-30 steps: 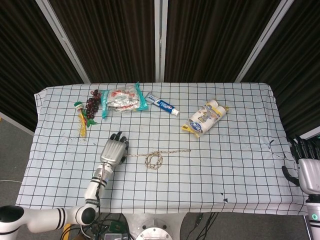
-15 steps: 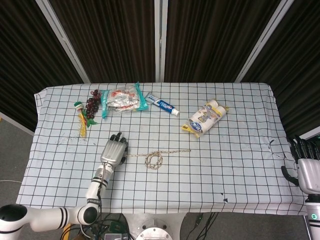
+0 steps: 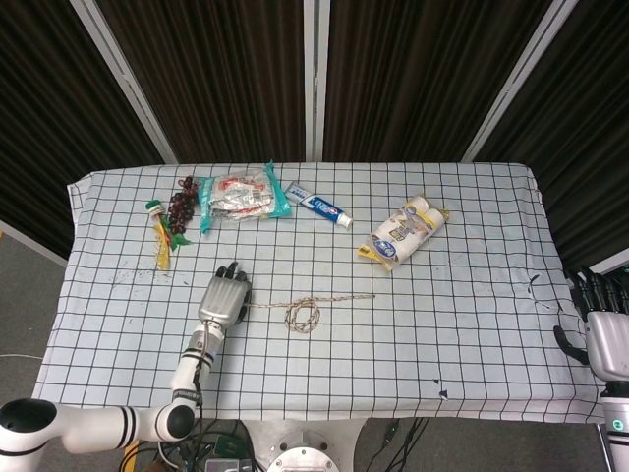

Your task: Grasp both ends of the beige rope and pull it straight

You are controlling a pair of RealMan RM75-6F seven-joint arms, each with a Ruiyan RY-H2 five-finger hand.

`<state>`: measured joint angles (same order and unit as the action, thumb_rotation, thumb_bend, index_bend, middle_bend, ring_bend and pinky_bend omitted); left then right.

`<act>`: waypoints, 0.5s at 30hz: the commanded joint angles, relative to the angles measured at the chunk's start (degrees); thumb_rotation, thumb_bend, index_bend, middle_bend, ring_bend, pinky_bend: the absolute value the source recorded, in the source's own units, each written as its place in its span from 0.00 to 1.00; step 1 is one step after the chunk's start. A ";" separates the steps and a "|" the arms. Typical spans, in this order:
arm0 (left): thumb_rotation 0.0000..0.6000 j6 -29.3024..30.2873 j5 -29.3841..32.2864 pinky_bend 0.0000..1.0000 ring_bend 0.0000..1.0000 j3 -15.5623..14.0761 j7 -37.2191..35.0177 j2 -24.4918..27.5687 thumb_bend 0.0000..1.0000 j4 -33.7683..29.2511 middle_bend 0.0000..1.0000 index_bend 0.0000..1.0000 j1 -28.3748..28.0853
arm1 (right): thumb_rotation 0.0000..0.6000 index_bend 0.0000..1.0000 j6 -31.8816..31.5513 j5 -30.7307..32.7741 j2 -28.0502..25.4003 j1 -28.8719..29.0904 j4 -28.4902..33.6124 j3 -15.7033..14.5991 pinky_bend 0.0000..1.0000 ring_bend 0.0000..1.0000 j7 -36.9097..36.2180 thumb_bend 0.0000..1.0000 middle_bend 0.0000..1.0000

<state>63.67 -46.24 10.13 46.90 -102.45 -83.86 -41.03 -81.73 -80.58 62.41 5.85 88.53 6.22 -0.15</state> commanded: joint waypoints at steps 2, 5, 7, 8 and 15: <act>1.00 0.26 0.48 0.17 0.08 -0.05 0.15 -0.09 0.36 0.02 0.26 0.53 -0.21 | 1.00 0.00 0.10 0.08 0.04 0.03 -0.06 0.01 0.00 0.00 -0.02 0.27 0.00; 1.00 0.48 0.85 0.17 0.08 -0.22 0.35 -0.12 0.38 -0.05 0.27 0.53 -0.32 | 1.00 0.00 0.28 0.20 0.11 0.05 -0.16 -0.02 0.00 0.00 -0.04 0.27 0.00; 1.00 0.65 0.96 0.17 0.08 -0.28 0.39 -0.16 0.40 -0.04 0.27 0.54 -0.38 | 1.00 0.00 0.32 0.24 0.15 0.07 -0.18 -0.02 0.00 0.00 -0.05 0.27 0.00; 1.00 0.78 0.96 0.17 0.08 -0.29 0.34 -0.22 0.40 -0.04 0.27 0.55 -0.41 | 1.00 0.00 0.33 0.26 0.17 0.08 -0.19 0.01 0.00 0.00 -0.05 0.27 0.00; 1.00 1.33 0.55 0.17 0.08 -0.73 -0.05 -0.20 0.41 -0.35 0.27 0.56 -0.43 | 1.00 0.00 0.24 0.28 0.16 0.08 -0.09 0.06 0.00 0.00 0.09 0.28 0.00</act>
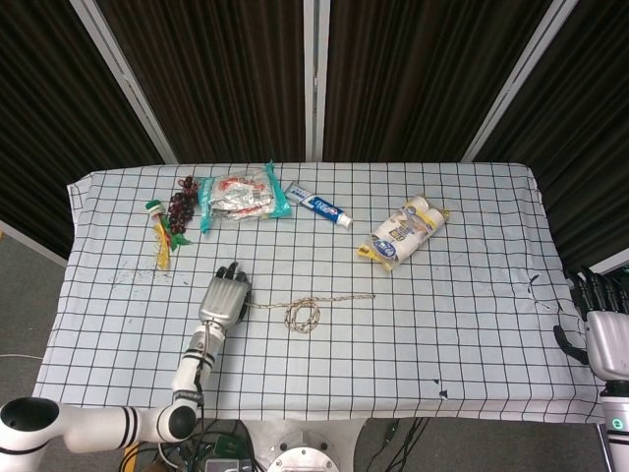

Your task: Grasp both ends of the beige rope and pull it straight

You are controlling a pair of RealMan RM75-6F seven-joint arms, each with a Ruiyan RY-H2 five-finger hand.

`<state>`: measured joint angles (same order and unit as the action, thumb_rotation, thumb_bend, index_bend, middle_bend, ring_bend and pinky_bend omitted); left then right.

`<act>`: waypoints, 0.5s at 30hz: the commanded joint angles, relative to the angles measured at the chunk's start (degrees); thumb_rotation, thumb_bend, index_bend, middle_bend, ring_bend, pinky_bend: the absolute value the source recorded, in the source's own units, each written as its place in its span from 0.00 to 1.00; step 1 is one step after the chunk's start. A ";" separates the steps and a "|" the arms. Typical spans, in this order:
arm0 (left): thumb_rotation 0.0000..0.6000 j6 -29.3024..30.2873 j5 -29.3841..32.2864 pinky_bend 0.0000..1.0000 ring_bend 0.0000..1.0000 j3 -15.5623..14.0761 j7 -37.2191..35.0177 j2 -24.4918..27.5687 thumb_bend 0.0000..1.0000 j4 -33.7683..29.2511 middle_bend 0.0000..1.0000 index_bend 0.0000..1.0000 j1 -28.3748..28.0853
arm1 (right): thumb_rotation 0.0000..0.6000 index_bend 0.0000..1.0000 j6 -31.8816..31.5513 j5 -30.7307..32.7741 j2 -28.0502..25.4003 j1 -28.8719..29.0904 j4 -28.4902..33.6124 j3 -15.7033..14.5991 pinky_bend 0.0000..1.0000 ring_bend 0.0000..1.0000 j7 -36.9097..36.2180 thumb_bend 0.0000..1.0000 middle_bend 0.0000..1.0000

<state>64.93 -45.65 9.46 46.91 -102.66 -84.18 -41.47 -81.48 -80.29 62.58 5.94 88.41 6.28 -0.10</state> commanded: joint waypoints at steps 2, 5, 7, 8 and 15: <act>1.00 0.19 -0.06 0.17 0.08 -0.13 -0.14 -0.02 0.41 -0.04 0.28 0.56 0.03 | 1.00 0.00 -0.05 -0.04 0.01 -0.03 0.06 -0.03 0.00 0.00 0.04 0.28 0.00; 1.00 0.58 -0.46 0.17 0.08 -0.20 -0.60 -0.11 0.42 0.06 0.28 0.57 0.12 | 1.00 0.00 -0.22 -0.10 0.05 -0.08 0.07 -0.02 0.00 0.00 0.06 0.28 0.00; 1.00 0.96 -0.90 0.17 0.08 -0.24 -1.07 -0.08 0.42 0.04 0.29 0.58 0.28 | 1.00 0.00 -0.35 -0.40 0.07 -0.07 0.13 -0.10 0.00 0.00 0.15 0.28 0.00; 1.00 1.10 -1.11 0.17 0.08 -0.27 -1.28 -0.03 0.42 -0.05 0.29 0.58 0.37 | 1.00 0.00 -0.41 -0.64 0.08 -0.04 0.18 -0.15 0.00 0.00 0.21 0.28 0.00; 1.00 2.27 -3.09 0.17 0.08 -0.63 -2.63 0.75 0.42 -1.42 0.29 0.60 1.01 | 1.00 0.00 0.13 -3.38 0.02 1.16 1.63 -0.85 0.00 0.00 2.19 0.28 0.00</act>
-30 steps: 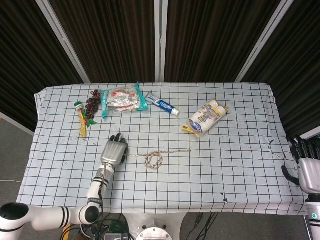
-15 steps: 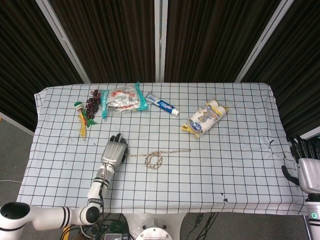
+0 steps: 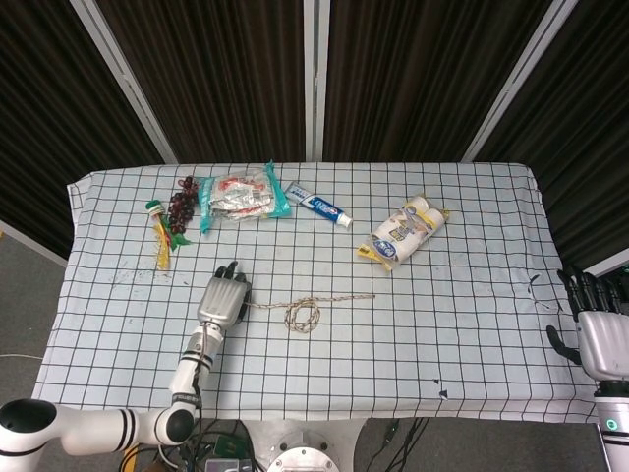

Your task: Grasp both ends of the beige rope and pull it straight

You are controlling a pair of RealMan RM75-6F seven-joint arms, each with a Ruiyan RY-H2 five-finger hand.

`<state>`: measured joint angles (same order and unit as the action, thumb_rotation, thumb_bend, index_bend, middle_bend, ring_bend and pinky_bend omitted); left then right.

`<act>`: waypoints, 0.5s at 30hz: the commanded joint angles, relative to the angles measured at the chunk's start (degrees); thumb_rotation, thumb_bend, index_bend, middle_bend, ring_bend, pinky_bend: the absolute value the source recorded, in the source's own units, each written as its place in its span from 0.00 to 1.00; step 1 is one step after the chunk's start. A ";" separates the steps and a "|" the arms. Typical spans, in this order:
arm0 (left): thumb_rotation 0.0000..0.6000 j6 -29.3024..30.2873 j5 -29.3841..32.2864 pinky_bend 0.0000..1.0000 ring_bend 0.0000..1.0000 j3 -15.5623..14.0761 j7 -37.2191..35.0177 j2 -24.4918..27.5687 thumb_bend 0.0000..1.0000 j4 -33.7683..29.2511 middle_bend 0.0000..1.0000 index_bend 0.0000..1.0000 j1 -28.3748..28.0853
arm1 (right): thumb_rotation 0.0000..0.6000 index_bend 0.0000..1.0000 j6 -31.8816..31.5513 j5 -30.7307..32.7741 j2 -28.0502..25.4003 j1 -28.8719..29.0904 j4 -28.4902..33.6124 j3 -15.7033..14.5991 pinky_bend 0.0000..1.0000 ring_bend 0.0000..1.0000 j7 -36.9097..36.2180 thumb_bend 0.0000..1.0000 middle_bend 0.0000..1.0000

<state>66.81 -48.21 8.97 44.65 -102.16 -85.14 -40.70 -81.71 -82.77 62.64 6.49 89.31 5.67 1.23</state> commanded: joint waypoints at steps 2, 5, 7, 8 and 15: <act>1.00 0.77 -1.15 0.17 0.08 -0.23 -0.87 0.49 0.42 -0.93 0.30 0.60 0.49 | 1.00 0.00 1.09 -1.95 -0.03 1.48 1.70 -0.42 0.00 0.00 2.17 0.28 0.00; 1.00 1.13 -1.90 0.17 0.08 -0.33 -1.63 0.73 0.42 -1.29 0.30 0.60 0.84 | 1.00 0.00 2.86 -3.19 0.31 3.18 3.29 -0.55 0.00 0.00 4.51 0.28 0.00; 1.00 1.30 -2.36 0.17 0.08 -0.41 -2.23 0.83 0.42 -1.38 0.30 0.61 1.10 | 1.00 0.00 4.34 -3.61 0.86 4.48 4.18 -0.46 0.00 0.00 6.14 0.28 0.00; 1.00 1.42 -2.72 0.17 0.08 -0.48 -2.67 0.89 0.42 -1.39 0.30 0.61 1.29 | 1.00 0.00 5.55 -3.69 1.35 5.45 4.72 -0.36 0.00 0.00 7.13 0.28 0.00; 1.00 1.88 -3.50 0.17 0.08 -0.96 -4.16 1.47 0.42 -1.54 0.30 0.61 2.51 | 1.00 0.01 14.80 -1.71 5.67 12.41 4.76 1.09 0.00 0.00 12.05 0.29 0.00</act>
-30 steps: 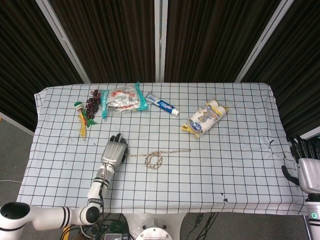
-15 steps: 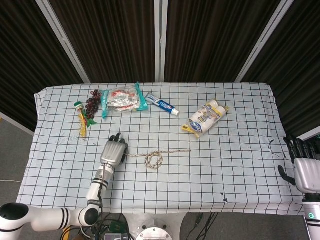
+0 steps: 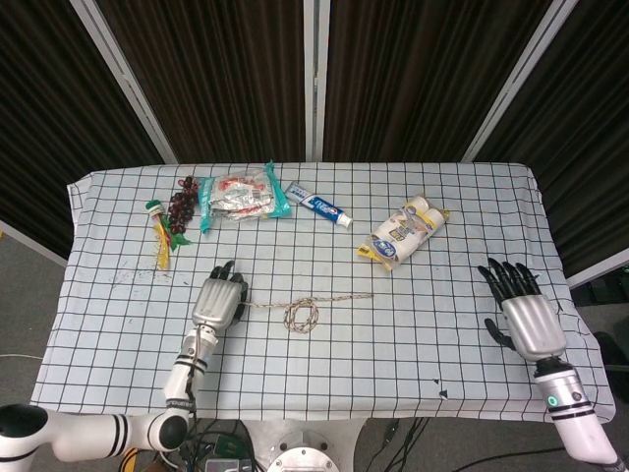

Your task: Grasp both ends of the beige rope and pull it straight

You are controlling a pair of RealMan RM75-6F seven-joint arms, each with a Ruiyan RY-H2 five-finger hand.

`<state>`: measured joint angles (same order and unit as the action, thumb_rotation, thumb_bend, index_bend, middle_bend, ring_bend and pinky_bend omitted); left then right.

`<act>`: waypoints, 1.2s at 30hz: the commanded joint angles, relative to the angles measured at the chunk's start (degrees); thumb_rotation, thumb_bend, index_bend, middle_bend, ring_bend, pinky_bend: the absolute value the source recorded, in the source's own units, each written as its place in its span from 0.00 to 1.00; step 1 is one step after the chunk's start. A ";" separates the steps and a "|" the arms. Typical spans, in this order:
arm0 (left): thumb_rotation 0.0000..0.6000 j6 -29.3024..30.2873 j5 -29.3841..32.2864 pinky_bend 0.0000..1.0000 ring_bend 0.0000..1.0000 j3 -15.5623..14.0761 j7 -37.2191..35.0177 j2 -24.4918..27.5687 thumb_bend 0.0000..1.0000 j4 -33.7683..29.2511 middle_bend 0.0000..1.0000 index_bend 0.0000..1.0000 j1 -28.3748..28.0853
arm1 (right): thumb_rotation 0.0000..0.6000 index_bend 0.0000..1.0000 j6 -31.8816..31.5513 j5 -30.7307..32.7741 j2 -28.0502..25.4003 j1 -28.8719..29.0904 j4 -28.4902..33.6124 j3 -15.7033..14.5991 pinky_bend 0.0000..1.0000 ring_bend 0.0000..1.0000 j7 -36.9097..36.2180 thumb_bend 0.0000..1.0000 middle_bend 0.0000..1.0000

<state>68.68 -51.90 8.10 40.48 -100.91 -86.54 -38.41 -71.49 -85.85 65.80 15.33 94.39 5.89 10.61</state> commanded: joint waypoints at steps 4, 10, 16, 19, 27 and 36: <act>1.00 0.09 0.38 0.17 0.08 0.06 -0.12 0.68 0.42 -0.62 0.31 0.61 0.59 | 1.00 0.06 10.44 3.79 5.72 7.95 -1.34 1.90 0.00 0.00 4.29 0.30 0.00; 1.00 0.00 0.23 0.17 0.08 0.28 -0.79 0.67 0.42 -0.44 0.31 0.61 0.91 | 1.00 0.09 15.38 6.60 10.43 12.54 -2.71 3.15 0.00 0.00 4.84 0.30 0.00; 1.00 -0.24 0.06 0.17 0.08 0.51 -1.58 0.77 0.42 -0.16 0.31 0.61 1.22 | 1.00 0.14 18.01 8.10 14.85 16.03 -4.70 3.91 0.00 0.00 3.67 0.30 0.00; 1.00 -0.37 -0.02 0.17 0.08 0.69 -1.91 0.84 0.42 -0.15 0.31 0.61 1.30 | 1.00 0.16 19.44 9.42 16.74 17.41 -6.18 4.25 0.00 0.00 2.32 0.30 0.00; 1.00 -0.99 0.69 0.17 0.08 1.11 -2.38 1.10 0.42 -0.65 0.31 0.62 1.46 | 1.00 0.19 24.37 12.41 20.48 21.49 -11.32 4.66 0.00 0.00 -0.17 0.30 0.00; 1.00 -0.52 0.44 0.17 0.08 2.02 -4.50 1.23 0.42 -0.34 0.31 0.62 2.08 | 1.00 0.24 25.39 11.34 23.40 23.97 -15.01 4.67 0.00 0.00 -5.33 0.28 0.01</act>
<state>68.11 -51.40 10.04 36.09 -99.73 -86.89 -36.41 -46.24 -74.09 88.71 38.88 80.02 10.58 6.22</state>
